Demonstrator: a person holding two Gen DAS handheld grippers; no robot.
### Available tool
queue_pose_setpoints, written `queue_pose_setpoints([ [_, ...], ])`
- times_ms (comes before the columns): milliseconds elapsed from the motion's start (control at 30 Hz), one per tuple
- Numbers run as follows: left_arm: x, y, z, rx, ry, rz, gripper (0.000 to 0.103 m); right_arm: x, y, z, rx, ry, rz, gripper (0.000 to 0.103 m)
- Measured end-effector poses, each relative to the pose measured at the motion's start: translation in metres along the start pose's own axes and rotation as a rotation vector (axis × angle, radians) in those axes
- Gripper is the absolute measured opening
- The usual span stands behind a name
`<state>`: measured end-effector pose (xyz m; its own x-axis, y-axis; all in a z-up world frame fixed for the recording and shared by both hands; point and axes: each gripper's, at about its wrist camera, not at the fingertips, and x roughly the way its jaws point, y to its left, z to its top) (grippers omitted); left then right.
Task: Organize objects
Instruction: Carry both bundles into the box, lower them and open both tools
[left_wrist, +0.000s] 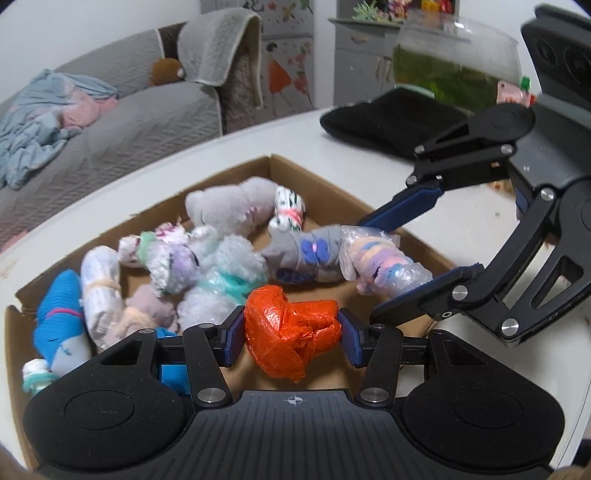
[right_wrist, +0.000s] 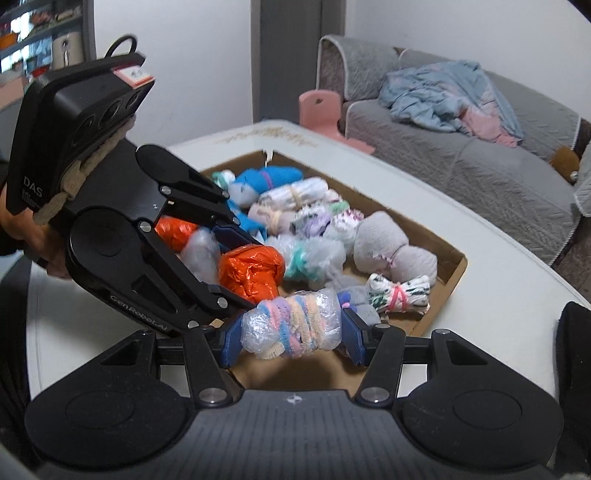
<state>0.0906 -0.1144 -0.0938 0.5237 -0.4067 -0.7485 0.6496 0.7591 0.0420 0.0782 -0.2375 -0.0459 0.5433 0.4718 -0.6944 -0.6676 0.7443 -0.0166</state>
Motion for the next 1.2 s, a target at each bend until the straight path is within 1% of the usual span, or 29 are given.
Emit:
queue_pose_setpoints([
  [200, 0.012, 0.010, -0.003, -0.020, 0.033, -0.012, 0.059, 0.012, -0.006, -0.003, -0.016, 0.045, 0.036, 0.051],
  [367, 0.019, 0.013, -0.005, -0.029, 0.051, -0.003, 0.059, 0.024, -0.009, -0.007, -0.027, 0.079, 0.056, 0.051],
  [567, 0.024, 0.017, -0.001, -0.058, 0.042, 0.038, 0.059, 0.028, -0.016, -0.004, -0.028, 0.076, 0.015, 0.051],
  [700, 0.024, 0.017, -0.002, -0.080, 0.038, 0.060, 0.059, 0.030, -0.019, -0.003, -0.034, 0.086, 0.008, 0.051],
  [833, 0.022, 0.014, -0.003, -0.109, 0.030, 0.085, 0.060, 0.031, -0.015, -0.002, -0.068, 0.101, 0.001, 0.051],
  [933, 0.023, 0.012, -0.003, -0.140, 0.024, 0.116, 0.061, 0.032, -0.014, -0.002, -0.074, 0.108, -0.011, 0.051],
  [1067, 0.021, 0.006, -0.004, -0.174, 0.012, 0.161, 0.060, 0.035, -0.011, -0.003, -0.063, 0.114, -0.047, 0.051],
  [1200, 0.020, 0.006, -0.006, -0.222, 0.000, 0.188, 0.060, 0.037, -0.003, -0.007, -0.061, 0.129, -0.083, 0.051],
])
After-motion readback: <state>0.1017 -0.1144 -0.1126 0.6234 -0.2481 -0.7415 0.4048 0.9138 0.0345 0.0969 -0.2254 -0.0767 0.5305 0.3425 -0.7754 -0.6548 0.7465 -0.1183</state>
